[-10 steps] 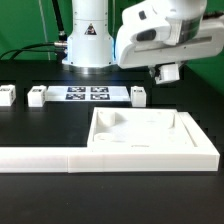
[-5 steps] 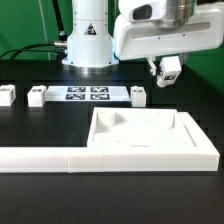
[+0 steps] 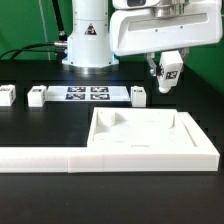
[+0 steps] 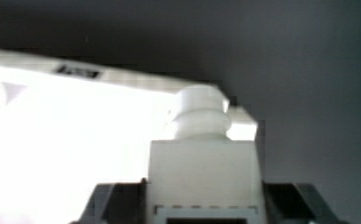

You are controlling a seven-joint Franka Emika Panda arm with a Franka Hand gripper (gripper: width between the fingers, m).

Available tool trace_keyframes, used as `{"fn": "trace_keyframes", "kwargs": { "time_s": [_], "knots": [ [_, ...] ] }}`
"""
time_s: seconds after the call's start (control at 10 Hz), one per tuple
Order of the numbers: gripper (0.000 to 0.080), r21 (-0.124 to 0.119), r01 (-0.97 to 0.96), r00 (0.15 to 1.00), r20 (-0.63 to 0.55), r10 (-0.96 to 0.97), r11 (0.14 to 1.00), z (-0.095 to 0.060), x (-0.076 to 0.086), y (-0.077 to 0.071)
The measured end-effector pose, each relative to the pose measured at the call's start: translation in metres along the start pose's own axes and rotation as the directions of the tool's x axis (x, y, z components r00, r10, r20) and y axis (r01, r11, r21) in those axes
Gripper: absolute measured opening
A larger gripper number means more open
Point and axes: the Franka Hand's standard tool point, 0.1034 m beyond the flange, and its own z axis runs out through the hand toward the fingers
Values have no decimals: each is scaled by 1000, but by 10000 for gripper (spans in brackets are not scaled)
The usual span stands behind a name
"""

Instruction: Assemble square table

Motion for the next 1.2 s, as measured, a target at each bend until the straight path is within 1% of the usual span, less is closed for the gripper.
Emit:
{"fn": "trace_keyframes", "kwargs": {
  "time_s": [0.1, 0.2, 0.3, 0.4, 0.6, 0.8, 1.0, 1.2],
  "knots": [
    [290, -3, 2, 999, -41, -2, 1000, 2, -3, 1],
    [290, -6, 3, 993, -122, -3, 1000, 0, 0, 2],
    [290, -8, 4, 987, -161, -5, 1000, 2, 0, 3],
    [290, -12, 16, 974, -227, -18, 1000, 2, 7, 6],
    [290, -14, 25, 967, -253, -28, 1000, 8, 16, 8],
    [290, -20, 51, 963, -264, -55, 998, 12, 32, 10],
    [290, -38, 100, 954, -280, -106, 994, 17, 47, 15],
    [290, -37, 100, 955, -278, -106, 994, 18, 46, 14]
  ]
}}
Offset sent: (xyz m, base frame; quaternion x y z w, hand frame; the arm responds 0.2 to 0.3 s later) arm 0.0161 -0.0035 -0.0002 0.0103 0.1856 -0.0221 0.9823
